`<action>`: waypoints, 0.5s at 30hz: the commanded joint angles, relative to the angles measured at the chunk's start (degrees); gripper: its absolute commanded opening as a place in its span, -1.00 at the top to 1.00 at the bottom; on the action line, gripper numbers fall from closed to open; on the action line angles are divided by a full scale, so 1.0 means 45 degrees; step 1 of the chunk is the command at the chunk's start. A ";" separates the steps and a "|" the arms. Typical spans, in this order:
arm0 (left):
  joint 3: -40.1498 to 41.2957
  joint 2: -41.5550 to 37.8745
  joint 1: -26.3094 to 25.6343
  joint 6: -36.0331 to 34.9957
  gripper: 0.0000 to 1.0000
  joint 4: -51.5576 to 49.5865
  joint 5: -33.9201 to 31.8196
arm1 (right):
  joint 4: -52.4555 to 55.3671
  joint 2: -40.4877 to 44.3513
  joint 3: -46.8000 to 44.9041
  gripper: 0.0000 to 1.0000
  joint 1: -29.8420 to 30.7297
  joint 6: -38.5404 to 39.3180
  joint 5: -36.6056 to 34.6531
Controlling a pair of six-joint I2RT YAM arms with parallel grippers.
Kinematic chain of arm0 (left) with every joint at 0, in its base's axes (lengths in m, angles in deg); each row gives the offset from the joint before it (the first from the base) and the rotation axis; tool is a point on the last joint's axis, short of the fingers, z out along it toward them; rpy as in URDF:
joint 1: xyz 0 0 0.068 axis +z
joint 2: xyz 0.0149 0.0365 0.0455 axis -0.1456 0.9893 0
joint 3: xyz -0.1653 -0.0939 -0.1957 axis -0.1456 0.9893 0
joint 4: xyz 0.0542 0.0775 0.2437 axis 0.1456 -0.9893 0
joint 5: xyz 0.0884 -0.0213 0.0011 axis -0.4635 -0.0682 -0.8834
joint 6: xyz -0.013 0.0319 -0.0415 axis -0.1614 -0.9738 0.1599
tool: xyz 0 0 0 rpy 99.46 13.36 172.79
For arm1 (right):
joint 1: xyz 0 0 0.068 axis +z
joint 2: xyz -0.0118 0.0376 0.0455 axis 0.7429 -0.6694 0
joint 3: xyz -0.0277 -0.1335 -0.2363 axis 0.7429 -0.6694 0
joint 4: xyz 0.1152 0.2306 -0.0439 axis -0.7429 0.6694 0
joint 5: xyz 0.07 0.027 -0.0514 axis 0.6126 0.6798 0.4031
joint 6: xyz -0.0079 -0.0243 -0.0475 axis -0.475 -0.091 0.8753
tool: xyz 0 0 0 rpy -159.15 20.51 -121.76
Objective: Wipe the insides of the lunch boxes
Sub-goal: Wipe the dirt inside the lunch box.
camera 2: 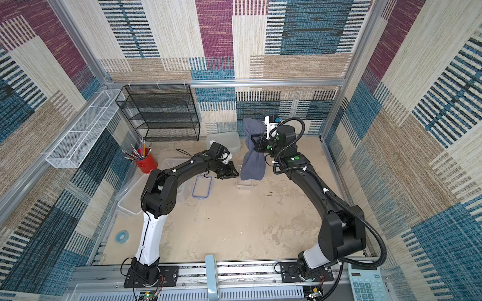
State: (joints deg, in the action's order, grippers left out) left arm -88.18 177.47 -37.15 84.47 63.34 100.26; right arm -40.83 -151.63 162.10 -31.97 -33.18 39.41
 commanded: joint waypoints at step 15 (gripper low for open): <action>0.0283 -0.0476 -0.0128 -0.0029 0.91 -0.0085 0.0090 | -0.4260 -0.3425 -0.1438 1.00 0.1110 0.0198 0.0412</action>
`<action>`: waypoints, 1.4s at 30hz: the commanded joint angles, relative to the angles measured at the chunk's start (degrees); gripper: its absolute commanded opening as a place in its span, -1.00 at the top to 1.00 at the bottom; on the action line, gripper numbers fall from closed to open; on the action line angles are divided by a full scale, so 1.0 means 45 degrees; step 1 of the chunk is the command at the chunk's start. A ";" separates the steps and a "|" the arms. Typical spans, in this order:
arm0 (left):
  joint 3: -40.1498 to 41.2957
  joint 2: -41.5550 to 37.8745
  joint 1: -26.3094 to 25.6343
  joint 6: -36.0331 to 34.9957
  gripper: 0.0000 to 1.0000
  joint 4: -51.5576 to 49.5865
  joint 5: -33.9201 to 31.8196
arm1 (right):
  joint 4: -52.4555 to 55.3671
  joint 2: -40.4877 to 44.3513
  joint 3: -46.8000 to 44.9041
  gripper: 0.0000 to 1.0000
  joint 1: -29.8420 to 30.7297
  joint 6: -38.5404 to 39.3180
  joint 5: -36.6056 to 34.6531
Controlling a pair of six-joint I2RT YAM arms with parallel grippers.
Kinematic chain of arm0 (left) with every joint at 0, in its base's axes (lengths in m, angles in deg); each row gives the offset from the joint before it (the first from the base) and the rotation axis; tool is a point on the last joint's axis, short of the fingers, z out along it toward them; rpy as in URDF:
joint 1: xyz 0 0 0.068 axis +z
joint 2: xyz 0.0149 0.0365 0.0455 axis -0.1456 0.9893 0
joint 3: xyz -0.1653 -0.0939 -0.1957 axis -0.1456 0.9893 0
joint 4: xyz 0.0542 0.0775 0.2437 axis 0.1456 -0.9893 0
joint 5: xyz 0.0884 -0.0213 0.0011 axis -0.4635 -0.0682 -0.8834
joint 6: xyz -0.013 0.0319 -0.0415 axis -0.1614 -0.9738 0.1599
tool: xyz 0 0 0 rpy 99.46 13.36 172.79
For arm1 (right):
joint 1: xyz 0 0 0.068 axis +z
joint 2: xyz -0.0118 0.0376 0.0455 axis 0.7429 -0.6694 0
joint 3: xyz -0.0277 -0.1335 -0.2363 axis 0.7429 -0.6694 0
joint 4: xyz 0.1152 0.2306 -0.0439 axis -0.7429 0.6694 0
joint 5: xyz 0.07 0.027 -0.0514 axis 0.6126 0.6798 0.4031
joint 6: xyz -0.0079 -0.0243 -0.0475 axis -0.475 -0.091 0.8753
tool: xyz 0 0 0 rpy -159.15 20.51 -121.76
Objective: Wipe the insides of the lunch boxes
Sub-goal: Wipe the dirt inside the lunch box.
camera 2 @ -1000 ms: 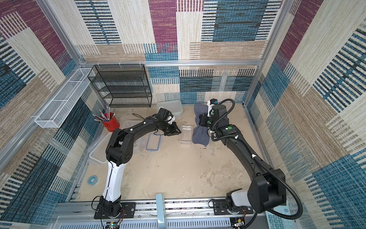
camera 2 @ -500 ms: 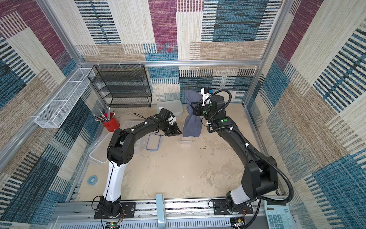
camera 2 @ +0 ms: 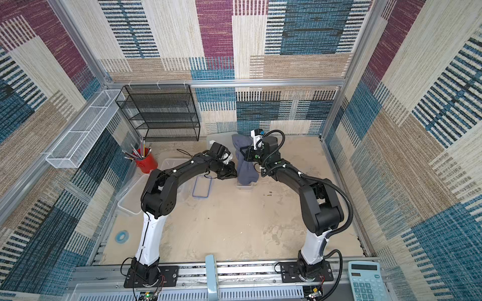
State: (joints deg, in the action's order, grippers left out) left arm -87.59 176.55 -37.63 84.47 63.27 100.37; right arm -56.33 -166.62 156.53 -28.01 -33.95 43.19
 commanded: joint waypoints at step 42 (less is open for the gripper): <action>0.3084 -0.1998 -0.0999 0.0940 1.00 0.0308 0.0384 | 0.7967 -0.5451 0.3671 1.00 0.2234 -0.0032 -0.6629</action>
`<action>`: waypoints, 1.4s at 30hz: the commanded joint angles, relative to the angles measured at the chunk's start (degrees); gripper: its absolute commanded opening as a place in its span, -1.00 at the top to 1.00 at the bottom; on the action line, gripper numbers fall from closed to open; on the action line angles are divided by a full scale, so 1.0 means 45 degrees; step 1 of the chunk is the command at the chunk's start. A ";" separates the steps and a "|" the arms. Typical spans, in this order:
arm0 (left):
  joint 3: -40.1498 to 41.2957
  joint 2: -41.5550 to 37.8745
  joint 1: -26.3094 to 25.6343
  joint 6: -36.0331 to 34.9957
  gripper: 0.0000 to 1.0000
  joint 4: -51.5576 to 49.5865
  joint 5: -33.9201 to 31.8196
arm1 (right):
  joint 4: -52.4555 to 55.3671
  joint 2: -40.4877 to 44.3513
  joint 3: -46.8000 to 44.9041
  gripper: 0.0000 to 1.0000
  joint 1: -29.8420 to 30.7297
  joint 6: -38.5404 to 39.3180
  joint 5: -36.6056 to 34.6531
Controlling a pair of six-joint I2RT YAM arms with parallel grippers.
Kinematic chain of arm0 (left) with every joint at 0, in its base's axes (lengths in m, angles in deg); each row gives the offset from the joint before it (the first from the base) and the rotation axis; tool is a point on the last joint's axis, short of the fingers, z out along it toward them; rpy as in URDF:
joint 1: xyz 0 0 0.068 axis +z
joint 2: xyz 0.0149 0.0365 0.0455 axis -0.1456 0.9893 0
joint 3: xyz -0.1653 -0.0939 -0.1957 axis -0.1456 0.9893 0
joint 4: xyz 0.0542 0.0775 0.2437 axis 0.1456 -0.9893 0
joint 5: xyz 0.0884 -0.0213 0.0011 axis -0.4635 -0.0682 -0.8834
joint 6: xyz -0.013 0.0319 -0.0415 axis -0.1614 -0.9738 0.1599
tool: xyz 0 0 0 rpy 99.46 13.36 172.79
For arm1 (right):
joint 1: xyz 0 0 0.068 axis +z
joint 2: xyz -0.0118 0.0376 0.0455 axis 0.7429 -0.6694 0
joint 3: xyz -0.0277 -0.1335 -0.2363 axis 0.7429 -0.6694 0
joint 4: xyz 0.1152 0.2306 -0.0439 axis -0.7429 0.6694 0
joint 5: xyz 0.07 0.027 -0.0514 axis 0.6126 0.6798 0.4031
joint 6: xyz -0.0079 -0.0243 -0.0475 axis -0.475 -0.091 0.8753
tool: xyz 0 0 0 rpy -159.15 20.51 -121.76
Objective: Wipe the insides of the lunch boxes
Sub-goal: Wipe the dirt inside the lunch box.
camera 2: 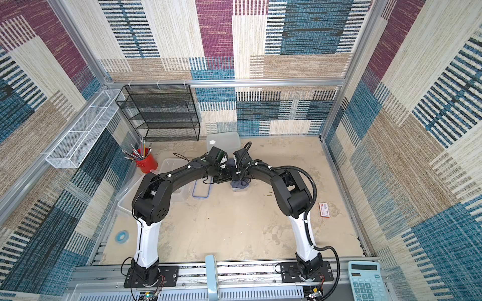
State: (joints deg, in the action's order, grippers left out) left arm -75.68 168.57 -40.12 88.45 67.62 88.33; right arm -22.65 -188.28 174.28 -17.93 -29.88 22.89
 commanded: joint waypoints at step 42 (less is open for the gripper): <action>-0.0400 0.0207 0.0362 -0.0138 1.00 -0.1715 0.2965 | -0.1627 0.1867 -0.1839 1.00 -0.0055 -0.1415 0.3925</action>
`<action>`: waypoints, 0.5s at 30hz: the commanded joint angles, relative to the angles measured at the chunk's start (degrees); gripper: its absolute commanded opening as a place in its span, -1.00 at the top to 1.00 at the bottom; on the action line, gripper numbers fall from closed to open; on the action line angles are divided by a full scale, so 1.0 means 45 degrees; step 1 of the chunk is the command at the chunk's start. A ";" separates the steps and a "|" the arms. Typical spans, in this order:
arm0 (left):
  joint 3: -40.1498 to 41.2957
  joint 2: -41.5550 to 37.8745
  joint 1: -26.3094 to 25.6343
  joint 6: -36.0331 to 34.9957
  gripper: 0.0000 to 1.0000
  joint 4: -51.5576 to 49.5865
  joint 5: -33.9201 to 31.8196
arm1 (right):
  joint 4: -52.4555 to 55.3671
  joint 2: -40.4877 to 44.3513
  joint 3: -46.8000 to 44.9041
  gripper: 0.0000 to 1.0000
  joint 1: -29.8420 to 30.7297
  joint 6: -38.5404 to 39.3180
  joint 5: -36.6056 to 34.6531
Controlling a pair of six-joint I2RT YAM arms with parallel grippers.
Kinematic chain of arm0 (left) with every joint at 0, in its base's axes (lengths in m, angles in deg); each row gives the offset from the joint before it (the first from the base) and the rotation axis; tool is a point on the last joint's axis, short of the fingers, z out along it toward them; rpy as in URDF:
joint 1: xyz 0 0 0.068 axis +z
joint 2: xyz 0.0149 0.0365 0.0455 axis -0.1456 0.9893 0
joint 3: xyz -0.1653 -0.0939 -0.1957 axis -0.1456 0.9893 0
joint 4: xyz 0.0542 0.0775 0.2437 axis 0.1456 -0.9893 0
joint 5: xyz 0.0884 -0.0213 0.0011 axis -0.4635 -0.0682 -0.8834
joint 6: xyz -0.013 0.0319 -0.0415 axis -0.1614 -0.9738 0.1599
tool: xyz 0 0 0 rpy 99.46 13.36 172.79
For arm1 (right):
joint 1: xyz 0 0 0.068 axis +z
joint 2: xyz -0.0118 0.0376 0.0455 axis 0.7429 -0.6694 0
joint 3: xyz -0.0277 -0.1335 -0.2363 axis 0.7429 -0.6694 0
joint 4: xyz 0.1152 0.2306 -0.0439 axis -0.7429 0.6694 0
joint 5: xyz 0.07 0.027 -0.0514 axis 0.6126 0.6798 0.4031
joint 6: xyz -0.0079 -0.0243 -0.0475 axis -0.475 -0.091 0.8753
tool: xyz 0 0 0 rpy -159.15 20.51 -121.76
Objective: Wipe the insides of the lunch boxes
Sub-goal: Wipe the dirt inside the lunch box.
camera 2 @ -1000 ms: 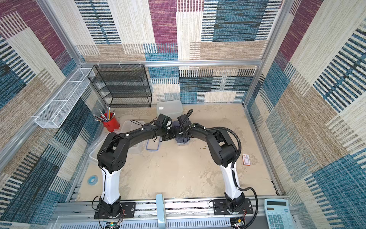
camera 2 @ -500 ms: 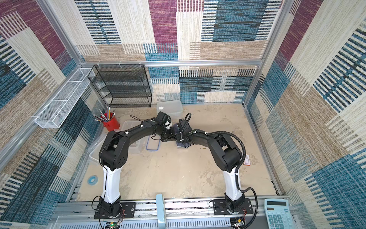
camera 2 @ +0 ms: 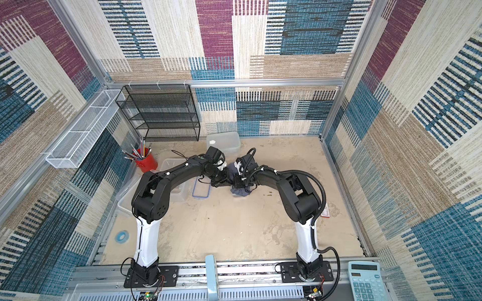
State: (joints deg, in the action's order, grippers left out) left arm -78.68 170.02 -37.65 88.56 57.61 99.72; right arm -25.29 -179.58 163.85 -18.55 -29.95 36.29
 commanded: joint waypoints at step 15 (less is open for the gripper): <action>0.2638 -0.1631 -0.0344 0.0531 1.00 0.1316 0.0895 | 0.1206 -0.0286 0.1103 1.00 0.0168 -0.1582 -0.9115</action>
State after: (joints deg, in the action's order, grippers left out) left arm -67.40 164.18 -38.85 90.94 71.31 98.67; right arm -19.96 -179.89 168.29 -17.50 -38.25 13.32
